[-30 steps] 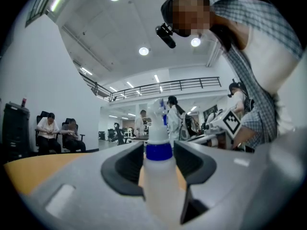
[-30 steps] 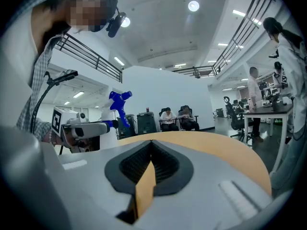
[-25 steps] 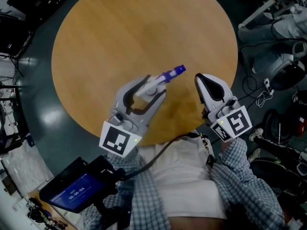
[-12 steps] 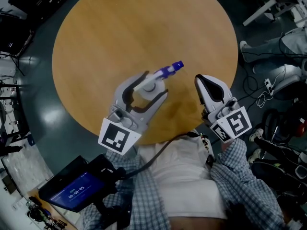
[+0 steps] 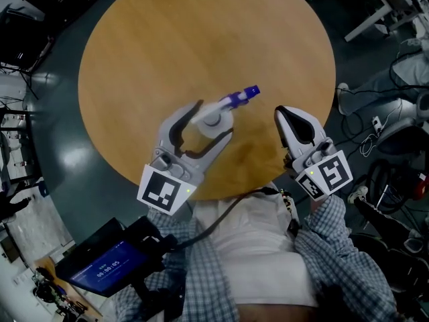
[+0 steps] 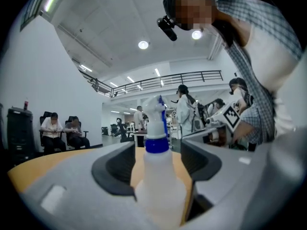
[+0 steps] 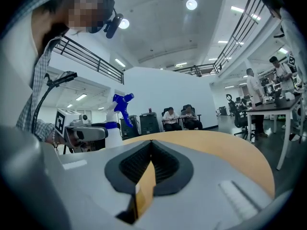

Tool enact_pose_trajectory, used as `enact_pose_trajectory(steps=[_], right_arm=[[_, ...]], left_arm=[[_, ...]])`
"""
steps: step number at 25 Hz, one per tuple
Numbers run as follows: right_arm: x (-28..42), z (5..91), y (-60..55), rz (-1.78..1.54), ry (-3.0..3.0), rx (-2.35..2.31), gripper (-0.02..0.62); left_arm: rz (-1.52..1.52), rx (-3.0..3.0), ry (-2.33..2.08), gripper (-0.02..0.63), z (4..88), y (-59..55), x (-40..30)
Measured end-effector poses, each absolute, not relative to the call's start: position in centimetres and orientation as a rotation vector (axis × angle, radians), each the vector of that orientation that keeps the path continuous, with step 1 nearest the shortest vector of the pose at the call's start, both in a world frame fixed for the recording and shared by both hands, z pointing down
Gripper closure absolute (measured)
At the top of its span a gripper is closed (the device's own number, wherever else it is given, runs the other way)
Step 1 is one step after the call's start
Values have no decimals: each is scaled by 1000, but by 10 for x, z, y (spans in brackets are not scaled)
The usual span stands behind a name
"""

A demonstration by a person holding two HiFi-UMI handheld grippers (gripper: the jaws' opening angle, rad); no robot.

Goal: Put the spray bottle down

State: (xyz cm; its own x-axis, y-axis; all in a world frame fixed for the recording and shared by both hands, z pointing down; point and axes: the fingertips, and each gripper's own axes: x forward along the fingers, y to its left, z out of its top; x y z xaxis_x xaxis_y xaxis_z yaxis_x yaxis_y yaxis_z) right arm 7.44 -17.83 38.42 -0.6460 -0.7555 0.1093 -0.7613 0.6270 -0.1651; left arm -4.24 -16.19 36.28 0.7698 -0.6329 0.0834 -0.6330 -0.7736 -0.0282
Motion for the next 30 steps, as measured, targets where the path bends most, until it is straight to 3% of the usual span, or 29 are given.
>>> enact_pose_trajectory(steps=[9, 11, 13, 14, 30], right_arm=[[62, 384, -187, 325, -2832, 1235, 591], [59, 381, -188, 328, -2839, 1219, 592], [55, 377, -188, 332, -2845, 1206, 591], [53, 375, -188, 334, -2846, 1199, 591], [47, 335, -177, 249, -2887, 1195, 591]], left_arm=[[158, 2848, -1243, 342, 369, -155, -78], [165, 2834, -1293, 396, 367, -152, -87], [178, 2825, -1335, 575, 363, -150, -95], [176, 2821, -1343, 606, 361, -149, -97], [139, 2838, -1345, 606, 330, -133, -96]])
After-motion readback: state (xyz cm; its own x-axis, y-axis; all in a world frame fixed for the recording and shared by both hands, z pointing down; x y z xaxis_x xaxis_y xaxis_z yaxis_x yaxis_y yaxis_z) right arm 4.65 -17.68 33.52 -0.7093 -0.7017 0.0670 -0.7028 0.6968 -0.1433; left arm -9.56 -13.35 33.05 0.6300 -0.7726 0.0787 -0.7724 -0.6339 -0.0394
